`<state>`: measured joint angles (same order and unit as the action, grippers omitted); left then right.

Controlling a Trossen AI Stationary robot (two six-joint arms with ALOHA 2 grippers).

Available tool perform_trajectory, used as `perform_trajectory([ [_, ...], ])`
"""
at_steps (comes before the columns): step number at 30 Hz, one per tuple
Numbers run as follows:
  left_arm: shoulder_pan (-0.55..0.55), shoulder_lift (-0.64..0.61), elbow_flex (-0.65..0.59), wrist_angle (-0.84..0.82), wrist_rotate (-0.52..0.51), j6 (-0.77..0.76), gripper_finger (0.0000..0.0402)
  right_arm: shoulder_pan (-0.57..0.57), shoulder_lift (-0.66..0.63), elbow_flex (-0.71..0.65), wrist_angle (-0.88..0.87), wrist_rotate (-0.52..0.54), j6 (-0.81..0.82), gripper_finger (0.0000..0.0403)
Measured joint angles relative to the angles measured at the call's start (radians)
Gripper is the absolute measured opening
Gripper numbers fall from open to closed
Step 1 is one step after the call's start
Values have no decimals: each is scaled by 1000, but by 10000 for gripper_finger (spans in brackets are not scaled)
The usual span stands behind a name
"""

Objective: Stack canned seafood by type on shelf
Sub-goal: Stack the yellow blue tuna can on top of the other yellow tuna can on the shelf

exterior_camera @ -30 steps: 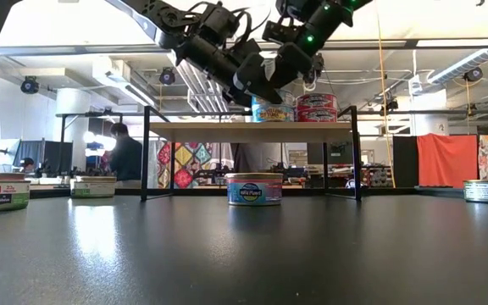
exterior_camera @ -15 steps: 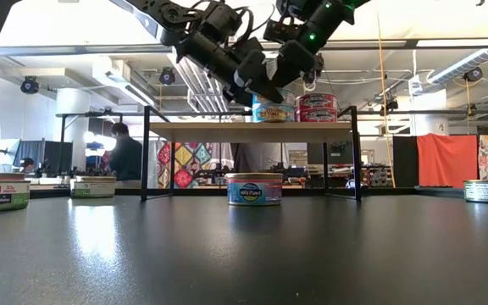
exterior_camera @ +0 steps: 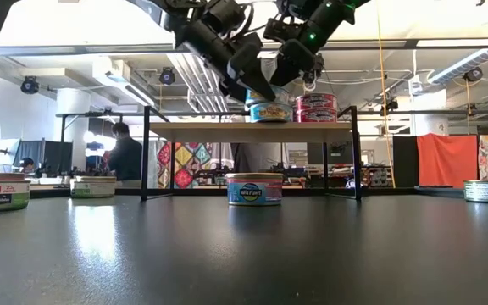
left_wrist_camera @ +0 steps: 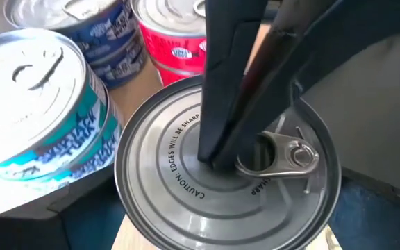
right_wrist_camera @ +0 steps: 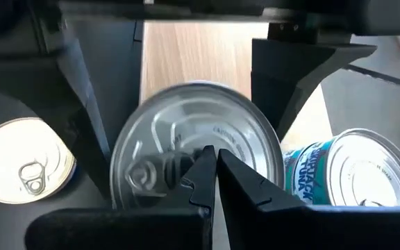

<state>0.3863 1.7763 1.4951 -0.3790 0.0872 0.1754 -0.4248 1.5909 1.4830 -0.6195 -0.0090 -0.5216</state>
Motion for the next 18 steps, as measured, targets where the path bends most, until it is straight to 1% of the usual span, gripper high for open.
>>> perform_trajectory([
  [6,-6,0,72,-143,-15,-6,399,0,0,-2,21,1,-3,13],
  [11,-11,-4,124,-228,-107,-21,400,-3,1,-3,21,21,-3,13],
  [14,-15,-25,148,-263,-121,-39,400,-3,4,-8,-1,27,-3,13],
  [16,-27,-44,150,-262,-129,-43,400,-3,7,-9,15,23,-3,13],
  [18,-45,-65,143,-267,-131,-45,400,-2,5,-11,-6,22,3,13],
])
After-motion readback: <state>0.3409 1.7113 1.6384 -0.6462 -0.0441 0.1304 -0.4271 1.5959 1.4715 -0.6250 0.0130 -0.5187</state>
